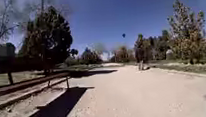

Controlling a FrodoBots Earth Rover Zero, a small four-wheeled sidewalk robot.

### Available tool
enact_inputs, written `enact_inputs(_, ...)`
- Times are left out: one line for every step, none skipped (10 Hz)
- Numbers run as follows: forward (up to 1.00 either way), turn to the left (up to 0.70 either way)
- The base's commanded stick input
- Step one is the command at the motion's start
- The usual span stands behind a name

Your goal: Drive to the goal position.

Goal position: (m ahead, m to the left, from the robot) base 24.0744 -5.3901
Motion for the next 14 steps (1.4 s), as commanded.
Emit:
enact_inputs(0.85, 0.00)
enact_inputs(0.85, 0.00)
enact_inputs(0.85, 0.00)
enact_inputs(0.85, 0.00)
enact_inputs(0.85, 0.00)
enact_inputs(0.85, 0.00)
enact_inputs(0.85, 0.00)
enact_inputs(0.85, 0.00)
enact_inputs(0.85, 0.00)
enact_inputs(0.85, 0.00)
enact_inputs(0.85, 0.00)
enact_inputs(0.85, 0.00)
enact_inputs(0.85, 0.00)
enact_inputs(0.85, 0.00)
